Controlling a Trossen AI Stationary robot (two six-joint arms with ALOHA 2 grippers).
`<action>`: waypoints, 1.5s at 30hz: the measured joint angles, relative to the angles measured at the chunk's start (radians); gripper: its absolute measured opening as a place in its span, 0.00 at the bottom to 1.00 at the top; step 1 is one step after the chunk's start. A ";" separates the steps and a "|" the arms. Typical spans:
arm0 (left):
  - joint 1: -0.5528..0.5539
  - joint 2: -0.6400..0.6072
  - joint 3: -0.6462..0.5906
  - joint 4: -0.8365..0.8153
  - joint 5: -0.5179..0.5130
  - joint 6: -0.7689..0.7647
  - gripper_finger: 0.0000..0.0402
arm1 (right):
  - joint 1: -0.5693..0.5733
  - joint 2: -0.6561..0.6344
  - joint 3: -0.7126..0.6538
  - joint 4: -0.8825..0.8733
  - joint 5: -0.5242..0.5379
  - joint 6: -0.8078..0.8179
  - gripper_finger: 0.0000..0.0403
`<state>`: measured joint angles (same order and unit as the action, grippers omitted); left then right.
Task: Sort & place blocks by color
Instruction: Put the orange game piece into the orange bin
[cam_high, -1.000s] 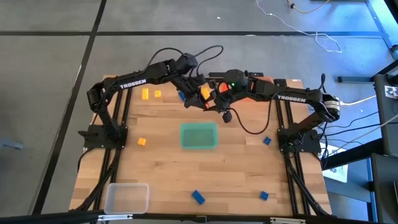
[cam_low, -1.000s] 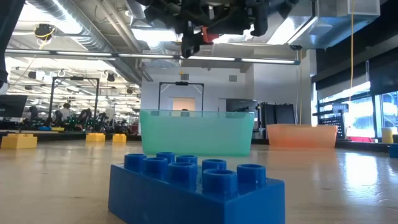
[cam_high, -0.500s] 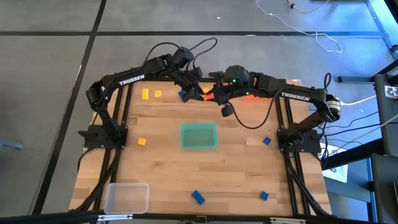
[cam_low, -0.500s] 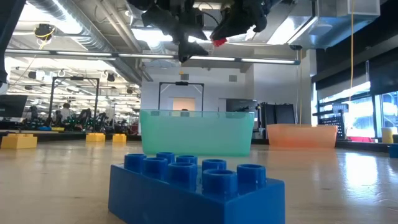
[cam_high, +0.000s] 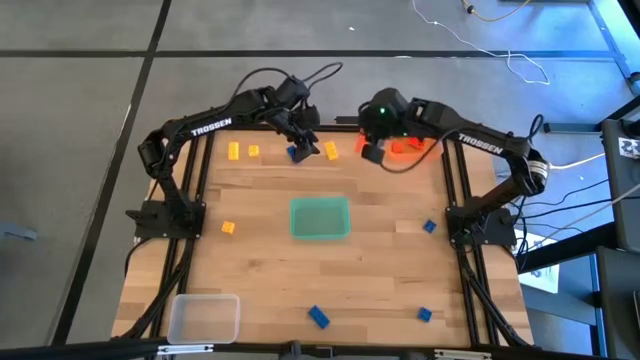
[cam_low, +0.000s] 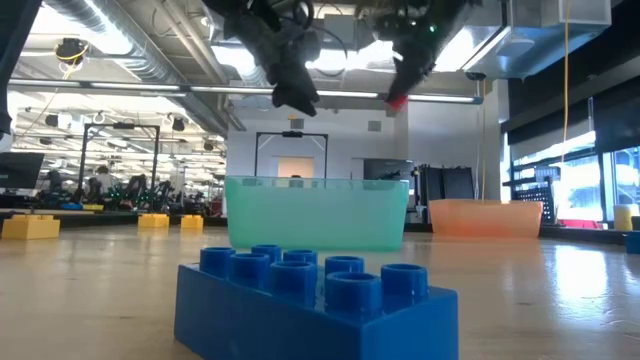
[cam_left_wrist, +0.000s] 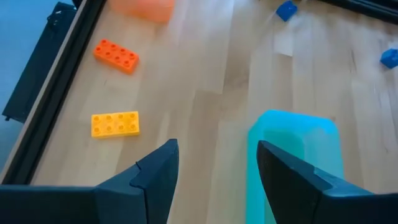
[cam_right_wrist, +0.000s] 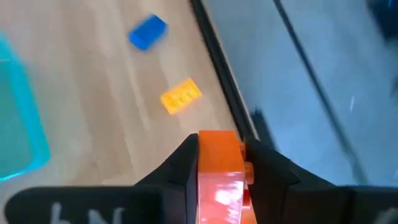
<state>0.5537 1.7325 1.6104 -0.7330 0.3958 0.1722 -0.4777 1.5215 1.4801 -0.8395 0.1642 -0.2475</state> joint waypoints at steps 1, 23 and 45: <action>-0.005 0.000 0.000 0.000 0.000 0.005 0.51 | -0.025 0.000 -0.010 -0.008 0.000 0.047 0.24; -0.135 -0.100 0.000 -0.028 -0.260 -0.013 0.51 | -0.468 0.051 -0.436 0.177 -0.085 0.425 0.25; -0.138 -0.111 0.000 -0.072 -0.284 -0.040 0.51 | -0.489 0.068 -0.488 0.225 -0.079 0.460 0.28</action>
<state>0.4156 1.6218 1.6104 -0.8053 0.1116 0.1318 -0.9668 1.5896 0.9920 -0.6144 0.0853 0.2128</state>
